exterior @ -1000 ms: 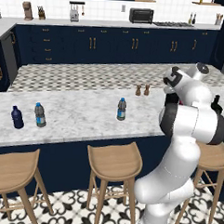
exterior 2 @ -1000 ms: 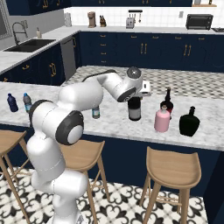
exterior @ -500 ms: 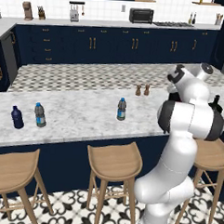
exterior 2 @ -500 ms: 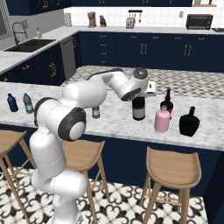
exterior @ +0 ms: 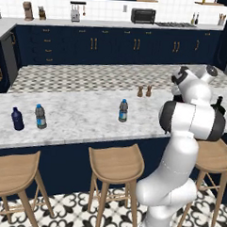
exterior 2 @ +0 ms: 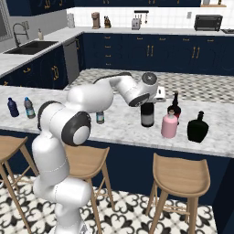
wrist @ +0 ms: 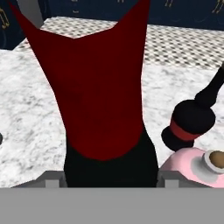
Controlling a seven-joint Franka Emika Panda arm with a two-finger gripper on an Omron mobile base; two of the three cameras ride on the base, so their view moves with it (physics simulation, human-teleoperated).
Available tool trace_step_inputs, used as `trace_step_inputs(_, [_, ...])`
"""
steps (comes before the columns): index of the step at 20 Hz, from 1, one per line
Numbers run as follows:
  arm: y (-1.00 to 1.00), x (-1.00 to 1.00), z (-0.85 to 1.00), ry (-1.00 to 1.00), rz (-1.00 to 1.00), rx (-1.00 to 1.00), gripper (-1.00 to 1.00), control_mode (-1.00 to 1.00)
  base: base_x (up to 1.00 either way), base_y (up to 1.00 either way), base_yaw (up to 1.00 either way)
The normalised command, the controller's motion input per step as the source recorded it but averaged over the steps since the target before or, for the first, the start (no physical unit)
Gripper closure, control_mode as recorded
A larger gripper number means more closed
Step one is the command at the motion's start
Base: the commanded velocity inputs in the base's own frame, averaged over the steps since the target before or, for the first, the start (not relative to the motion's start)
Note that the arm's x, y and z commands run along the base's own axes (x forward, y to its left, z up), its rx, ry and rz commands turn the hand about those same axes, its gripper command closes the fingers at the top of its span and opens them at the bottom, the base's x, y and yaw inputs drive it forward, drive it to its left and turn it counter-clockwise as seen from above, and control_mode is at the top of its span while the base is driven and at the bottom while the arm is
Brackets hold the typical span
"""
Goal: Move the plastic bottles in the middle to the plastics group, and the glass bottles in the middle to the glass group.
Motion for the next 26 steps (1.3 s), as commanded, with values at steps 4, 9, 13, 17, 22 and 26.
trace_step_inputs(4, [-0.05, 0.0, -0.27, 0.0, -0.01, 0.0, 1.0, -1.0, 0.0, 0.0, 0.0])
trace_step_inputs(9, [0.0, 0.0, -0.6, 0.0, 0.0, 0.0, 1.0, -1.0, 0.0, 0.0, 0.0])
trace_step_inputs(13, [0.0, 0.0, -0.51, 0.0, 0.0, 0.0, 1.0, -1.0, 0.0, 0.0, 0.0])
trace_step_inputs(17, [0.0, 0.0, -0.25, -0.02, 0.0, 0.0, 1.0, -1.0, 0.0, 0.0, 0.0])
trace_step_inputs(22, [-0.01, 0.36, 0.08, -0.03, 0.0, 0.0, 1.0, -1.0, 0.0, 0.0, 0.0])
trace_step_inputs(26, [-0.07, 0.62, 0.09, 0.0, 0.0, 0.0, 1.0, -1.0, 0.0, 0.0, 0.0])
